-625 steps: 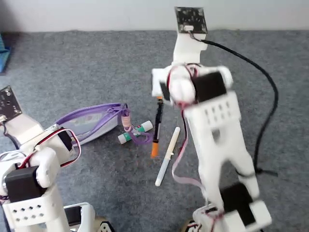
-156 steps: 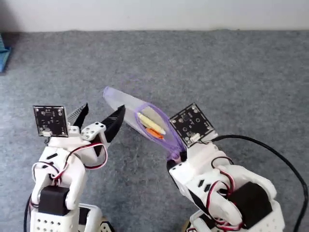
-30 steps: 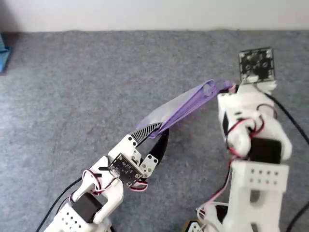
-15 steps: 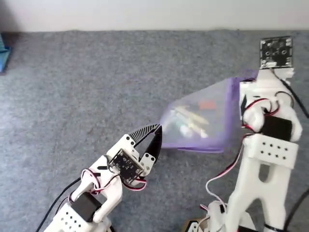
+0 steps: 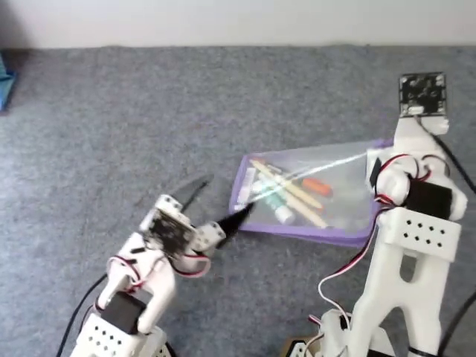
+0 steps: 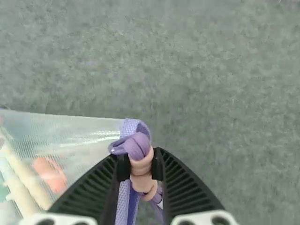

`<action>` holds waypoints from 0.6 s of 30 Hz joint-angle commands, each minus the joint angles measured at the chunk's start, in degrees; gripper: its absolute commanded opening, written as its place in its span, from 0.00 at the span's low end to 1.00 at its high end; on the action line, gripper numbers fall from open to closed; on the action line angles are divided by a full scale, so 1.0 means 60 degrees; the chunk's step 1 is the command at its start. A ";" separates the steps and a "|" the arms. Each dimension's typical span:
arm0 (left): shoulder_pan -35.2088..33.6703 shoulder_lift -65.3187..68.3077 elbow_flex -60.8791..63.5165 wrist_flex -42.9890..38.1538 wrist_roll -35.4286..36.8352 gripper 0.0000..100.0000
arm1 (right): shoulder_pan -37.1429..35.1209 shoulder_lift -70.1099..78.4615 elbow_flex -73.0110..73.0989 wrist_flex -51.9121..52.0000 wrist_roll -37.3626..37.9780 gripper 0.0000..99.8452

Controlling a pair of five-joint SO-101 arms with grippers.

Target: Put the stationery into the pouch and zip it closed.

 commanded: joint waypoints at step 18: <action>-0.6432 -0.0117 -0.1795 0.4967 0.2095 0.31 | -0.4242 0.0593 0.1788 -0.0315 -0.2110 0.28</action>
